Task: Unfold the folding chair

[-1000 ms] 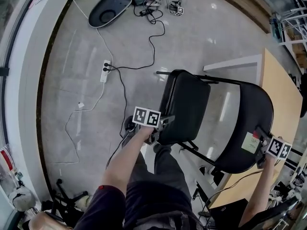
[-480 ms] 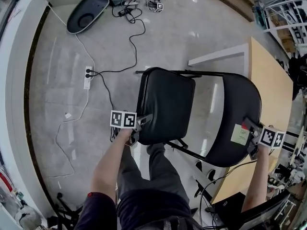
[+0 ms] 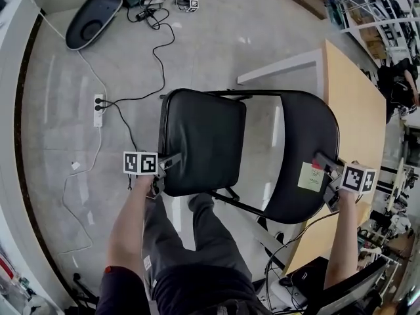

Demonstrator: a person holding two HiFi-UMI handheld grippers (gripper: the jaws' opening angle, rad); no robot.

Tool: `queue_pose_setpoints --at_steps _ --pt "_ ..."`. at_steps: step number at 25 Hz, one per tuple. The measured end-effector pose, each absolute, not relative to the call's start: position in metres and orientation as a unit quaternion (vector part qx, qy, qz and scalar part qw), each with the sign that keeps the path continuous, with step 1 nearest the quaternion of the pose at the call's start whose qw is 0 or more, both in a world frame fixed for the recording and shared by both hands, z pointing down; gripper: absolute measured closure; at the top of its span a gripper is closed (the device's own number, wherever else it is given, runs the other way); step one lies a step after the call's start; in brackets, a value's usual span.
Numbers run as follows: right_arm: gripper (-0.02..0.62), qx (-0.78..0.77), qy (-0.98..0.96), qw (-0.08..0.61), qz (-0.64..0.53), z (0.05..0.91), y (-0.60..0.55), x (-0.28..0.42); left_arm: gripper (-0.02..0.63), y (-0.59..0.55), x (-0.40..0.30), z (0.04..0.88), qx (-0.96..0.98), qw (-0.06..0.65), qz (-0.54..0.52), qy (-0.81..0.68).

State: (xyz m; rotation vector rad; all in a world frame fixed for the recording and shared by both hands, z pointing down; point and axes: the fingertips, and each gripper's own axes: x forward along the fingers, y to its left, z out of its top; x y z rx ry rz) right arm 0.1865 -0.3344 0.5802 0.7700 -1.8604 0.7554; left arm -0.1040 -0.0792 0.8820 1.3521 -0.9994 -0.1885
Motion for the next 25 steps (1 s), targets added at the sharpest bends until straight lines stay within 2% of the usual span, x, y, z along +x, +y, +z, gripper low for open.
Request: queue_pose_setpoints --at_steps 9,18,25 --pt "0.462 0.321 -0.755 0.478 0.314 0.585 -0.332 0.181 0.297 -0.078 -0.115 0.906 0.598 0.661 -0.071 -0.448" --pt "0.460 0.355 -0.734 0.495 0.299 0.581 -0.336 0.191 0.296 -0.081 -0.122 0.909 0.606 0.656 -0.072 -0.444" --pt "0.448 0.335 -0.742 0.469 0.342 0.595 -0.338 0.184 0.282 -0.079 -0.132 0.927 0.604 0.656 -0.067 -0.447"
